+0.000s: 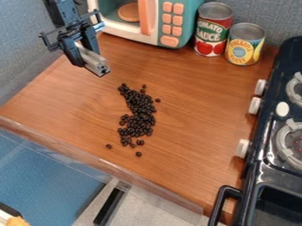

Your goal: Sweep into pile

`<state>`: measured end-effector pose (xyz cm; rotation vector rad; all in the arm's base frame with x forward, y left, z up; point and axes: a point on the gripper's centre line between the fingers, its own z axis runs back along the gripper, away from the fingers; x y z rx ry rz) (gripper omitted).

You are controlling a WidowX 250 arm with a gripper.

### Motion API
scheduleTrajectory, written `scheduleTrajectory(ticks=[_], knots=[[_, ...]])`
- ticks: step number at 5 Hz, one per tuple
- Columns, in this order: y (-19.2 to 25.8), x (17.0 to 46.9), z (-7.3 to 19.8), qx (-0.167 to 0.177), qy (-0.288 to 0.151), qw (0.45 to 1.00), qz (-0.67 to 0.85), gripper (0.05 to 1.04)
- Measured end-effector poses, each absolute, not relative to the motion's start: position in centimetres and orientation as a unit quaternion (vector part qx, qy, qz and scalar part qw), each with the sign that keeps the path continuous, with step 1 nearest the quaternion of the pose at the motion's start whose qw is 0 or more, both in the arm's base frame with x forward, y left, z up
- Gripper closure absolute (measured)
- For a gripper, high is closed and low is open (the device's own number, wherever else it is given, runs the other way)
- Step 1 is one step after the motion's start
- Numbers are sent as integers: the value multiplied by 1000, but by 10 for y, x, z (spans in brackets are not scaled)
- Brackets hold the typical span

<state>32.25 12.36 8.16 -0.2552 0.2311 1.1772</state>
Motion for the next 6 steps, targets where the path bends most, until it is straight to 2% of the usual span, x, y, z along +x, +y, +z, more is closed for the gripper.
scheduleTrajectory(ticks=[1, 2, 3, 5, 6], knots=[[117, 307, 74, -91, 109, 787, 600, 697], [92, 293, 56, -54, 108, 780, 614, 697], [81, 278, 51, -49, 115, 757, 641, 697], [59, 251, 26, -37, 147, 753, 641, 698], [53, 240, 27, -37, 143, 757, 636, 698]])
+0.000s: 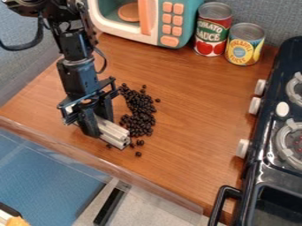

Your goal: Sweep into pile

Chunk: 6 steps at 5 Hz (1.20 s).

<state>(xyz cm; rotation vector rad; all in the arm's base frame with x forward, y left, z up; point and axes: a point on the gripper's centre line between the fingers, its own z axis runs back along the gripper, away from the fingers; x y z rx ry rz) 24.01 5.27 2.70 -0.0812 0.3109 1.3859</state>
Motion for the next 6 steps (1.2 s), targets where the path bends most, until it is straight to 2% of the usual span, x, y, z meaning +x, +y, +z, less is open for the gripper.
scheduleTrajectory(ticks=[1, 3, 6], knots=[[45, 228, 19, -30, 157, 762, 628, 698], [36, 220, 21, -27, 157, 758, 632, 698], [32, 225, 6, -26, 152, 724, 672, 698]])
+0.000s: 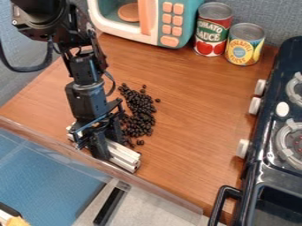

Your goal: Sweep into pile

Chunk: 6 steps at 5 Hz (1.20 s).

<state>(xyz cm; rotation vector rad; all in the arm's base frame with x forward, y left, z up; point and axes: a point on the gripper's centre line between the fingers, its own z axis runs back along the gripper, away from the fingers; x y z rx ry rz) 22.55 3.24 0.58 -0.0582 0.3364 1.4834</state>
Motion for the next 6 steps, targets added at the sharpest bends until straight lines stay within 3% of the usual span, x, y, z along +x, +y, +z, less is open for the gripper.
scheduleTrajectory(ticks=[3, 6], knots=[[34, 233, 3, -28, 145, 704, 695, 699], [37, 267, 3, -52, 118, 684, 718, 699]])
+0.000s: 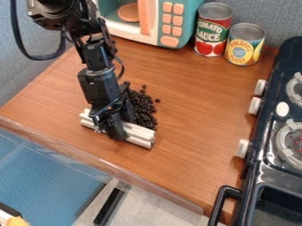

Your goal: Sweep into pile

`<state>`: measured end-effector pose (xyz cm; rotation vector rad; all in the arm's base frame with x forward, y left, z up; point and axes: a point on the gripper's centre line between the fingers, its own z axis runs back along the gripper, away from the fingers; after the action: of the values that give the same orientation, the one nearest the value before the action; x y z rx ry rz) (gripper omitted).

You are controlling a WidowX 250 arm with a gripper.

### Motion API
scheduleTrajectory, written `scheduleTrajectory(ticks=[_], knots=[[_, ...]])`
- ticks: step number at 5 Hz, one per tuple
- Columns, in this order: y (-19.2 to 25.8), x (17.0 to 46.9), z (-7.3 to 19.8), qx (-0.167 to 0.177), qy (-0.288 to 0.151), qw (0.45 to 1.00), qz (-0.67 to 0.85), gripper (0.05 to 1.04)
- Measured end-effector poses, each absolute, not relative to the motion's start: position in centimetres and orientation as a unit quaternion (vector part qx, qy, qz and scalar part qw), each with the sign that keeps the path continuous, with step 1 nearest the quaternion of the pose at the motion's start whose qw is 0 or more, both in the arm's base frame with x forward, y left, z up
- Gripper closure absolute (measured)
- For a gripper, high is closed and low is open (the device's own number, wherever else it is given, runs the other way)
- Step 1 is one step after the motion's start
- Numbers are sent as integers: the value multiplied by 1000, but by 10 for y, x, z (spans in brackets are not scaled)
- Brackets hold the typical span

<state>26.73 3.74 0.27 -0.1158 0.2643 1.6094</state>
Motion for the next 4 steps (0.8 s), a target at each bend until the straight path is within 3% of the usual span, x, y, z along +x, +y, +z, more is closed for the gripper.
scheduleTrajectory(ticks=[4], knots=[[49, 315, 2, -75, 84, 646, 755, 699]])
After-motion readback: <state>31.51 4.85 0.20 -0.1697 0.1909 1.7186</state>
